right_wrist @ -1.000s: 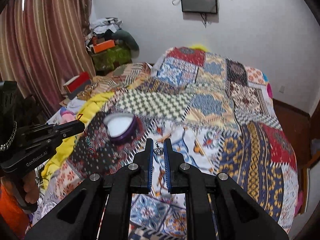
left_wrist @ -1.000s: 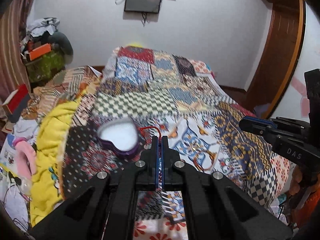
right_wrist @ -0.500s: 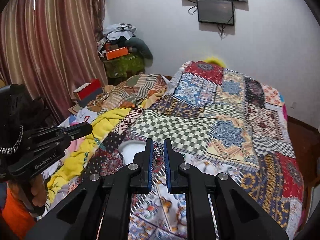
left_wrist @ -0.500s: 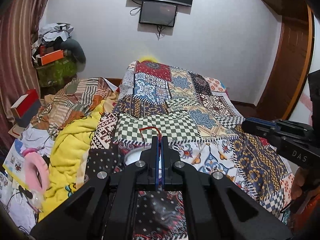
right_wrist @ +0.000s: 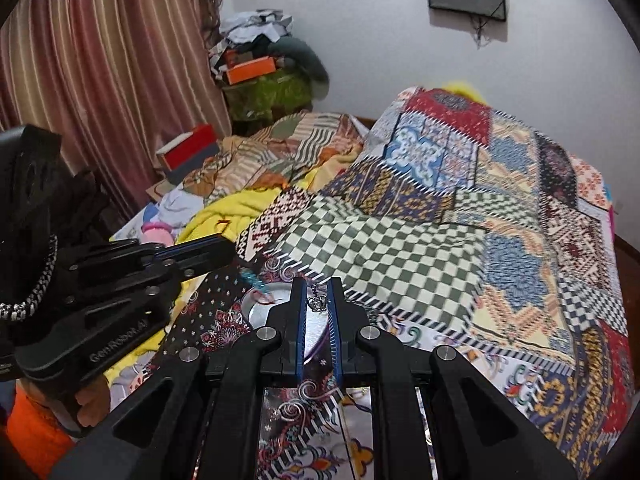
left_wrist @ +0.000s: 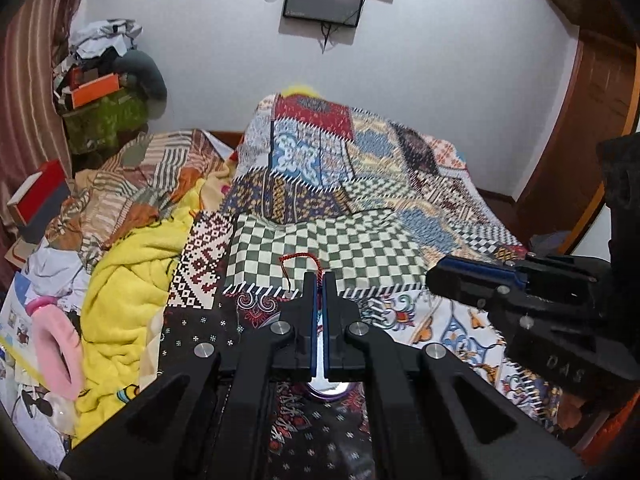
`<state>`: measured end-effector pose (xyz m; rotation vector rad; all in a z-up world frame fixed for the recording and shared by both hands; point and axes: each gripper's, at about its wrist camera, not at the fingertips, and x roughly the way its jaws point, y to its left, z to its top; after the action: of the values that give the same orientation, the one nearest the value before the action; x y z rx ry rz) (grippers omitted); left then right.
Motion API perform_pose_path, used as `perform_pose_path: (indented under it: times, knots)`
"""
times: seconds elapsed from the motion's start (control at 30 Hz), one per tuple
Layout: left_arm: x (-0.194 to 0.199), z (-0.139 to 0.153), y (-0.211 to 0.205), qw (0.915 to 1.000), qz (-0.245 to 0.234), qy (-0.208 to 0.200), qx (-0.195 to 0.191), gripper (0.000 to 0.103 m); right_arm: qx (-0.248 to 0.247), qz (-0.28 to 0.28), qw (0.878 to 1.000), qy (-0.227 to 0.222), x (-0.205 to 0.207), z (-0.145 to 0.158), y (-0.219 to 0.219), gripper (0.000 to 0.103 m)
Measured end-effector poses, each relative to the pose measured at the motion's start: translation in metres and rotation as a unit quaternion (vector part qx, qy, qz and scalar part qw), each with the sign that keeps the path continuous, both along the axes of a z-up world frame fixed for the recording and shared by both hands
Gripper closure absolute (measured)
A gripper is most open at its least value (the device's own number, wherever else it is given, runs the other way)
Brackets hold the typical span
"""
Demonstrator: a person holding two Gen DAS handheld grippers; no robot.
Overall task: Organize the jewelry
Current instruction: 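Drop the red cord into the heart tin with left tool while right tool drops earring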
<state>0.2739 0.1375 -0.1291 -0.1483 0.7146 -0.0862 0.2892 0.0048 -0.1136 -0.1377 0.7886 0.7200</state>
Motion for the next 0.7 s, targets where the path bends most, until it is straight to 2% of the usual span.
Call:
perform_pose_path:
  times: [0.4,0.53,0.7]
  knots:
    - [0.034,-0.048,0.017,0.9984,0.006,0.056,-0.001,0.103,-0.036,0.044,0.997,0.048,0.018,-0.044,0.035,0.094]
    - [0.04,-0.058,0.021,0.9976,0.008,0.068,-0.007,0.103,-0.056,0.054,0.995,0.059,0.021,-0.059,0.043,0.094]
    - [0.04,-0.062,0.022,0.9973,0.014,0.071,0.007,0.103,-0.072,0.067,0.992,0.074,0.022,-0.074,0.049,0.094]
